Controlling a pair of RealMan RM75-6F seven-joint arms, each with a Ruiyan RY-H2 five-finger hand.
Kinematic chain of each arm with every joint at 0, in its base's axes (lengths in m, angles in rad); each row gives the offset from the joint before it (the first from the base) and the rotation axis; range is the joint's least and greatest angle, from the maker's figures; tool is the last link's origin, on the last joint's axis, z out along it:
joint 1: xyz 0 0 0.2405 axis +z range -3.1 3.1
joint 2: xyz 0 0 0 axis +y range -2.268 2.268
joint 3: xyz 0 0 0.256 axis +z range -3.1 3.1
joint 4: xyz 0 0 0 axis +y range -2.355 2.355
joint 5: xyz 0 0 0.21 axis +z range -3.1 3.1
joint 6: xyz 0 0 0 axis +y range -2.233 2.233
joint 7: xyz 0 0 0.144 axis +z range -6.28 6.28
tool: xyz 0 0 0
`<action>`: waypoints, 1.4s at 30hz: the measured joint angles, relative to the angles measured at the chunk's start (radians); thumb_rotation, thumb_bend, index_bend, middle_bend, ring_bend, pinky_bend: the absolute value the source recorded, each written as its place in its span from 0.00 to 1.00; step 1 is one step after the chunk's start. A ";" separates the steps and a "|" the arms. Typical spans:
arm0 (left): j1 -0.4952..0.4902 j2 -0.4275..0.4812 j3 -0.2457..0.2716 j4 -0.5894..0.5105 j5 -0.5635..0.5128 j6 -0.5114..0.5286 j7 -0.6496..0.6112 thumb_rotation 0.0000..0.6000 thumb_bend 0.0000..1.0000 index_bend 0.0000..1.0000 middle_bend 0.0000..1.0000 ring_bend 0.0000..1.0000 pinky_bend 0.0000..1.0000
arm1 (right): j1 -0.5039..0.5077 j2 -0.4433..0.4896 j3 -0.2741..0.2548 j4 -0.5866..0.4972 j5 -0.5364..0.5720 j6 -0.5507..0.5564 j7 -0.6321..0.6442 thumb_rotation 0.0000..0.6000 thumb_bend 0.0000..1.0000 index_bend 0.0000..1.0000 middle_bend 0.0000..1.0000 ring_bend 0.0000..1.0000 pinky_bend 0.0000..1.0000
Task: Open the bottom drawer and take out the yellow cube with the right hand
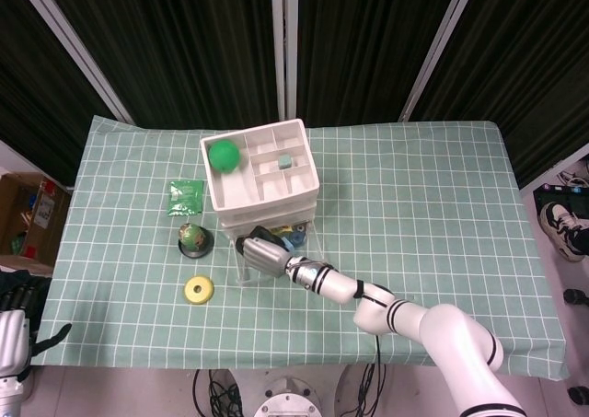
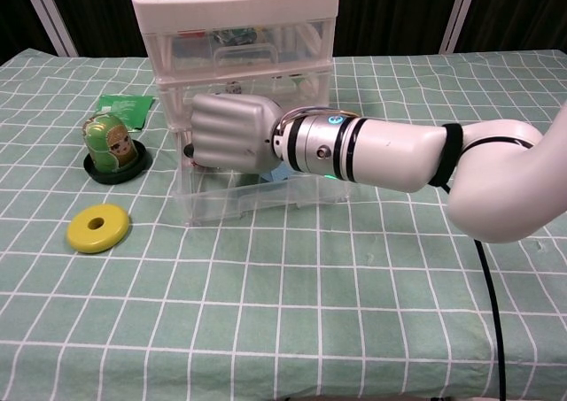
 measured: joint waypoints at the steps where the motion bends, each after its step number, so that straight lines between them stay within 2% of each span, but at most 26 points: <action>1: 0.000 0.000 0.000 0.000 0.000 0.000 -0.002 1.00 0.12 0.22 0.20 0.18 0.21 | 0.001 -0.003 0.000 0.006 -0.001 -0.002 0.002 1.00 0.24 0.26 0.92 1.00 1.00; 7: 0.003 -0.004 0.000 0.005 -0.001 0.000 -0.008 1.00 0.12 0.22 0.20 0.18 0.21 | 0.006 -0.027 0.000 0.051 -0.003 -0.010 0.018 1.00 0.24 0.32 0.93 1.00 1.00; 12: 0.007 -0.004 -0.001 0.010 -0.002 0.001 -0.014 1.00 0.12 0.22 0.20 0.18 0.21 | 0.009 -0.045 0.003 0.089 -0.003 -0.012 0.036 1.00 0.32 0.51 0.93 1.00 1.00; 20: 0.008 -0.005 -0.003 0.014 0.000 0.002 -0.020 1.00 0.12 0.22 0.20 0.18 0.21 | 0.006 -0.052 -0.012 0.100 -0.020 0.010 0.073 1.00 0.38 0.66 0.93 1.00 1.00; 28: 0.007 -0.002 -0.004 0.011 0.008 0.006 -0.016 1.00 0.12 0.22 0.20 0.18 0.21 | -0.014 -0.024 -0.029 0.047 -0.050 0.073 0.076 1.00 0.39 0.68 0.93 1.00 1.00; 34: 0.005 0.007 -0.005 0.000 0.016 0.008 -0.009 1.00 0.12 0.22 0.20 0.18 0.21 | -0.038 0.021 -0.028 -0.037 -0.060 0.123 0.058 1.00 0.39 0.68 0.93 1.00 1.00; 42: -0.010 0.023 -0.008 -0.025 0.031 0.002 0.010 1.00 0.12 0.22 0.20 0.18 0.21 | -0.131 0.155 -0.023 -0.269 -0.060 0.259 0.063 1.00 0.39 0.66 0.93 1.00 1.00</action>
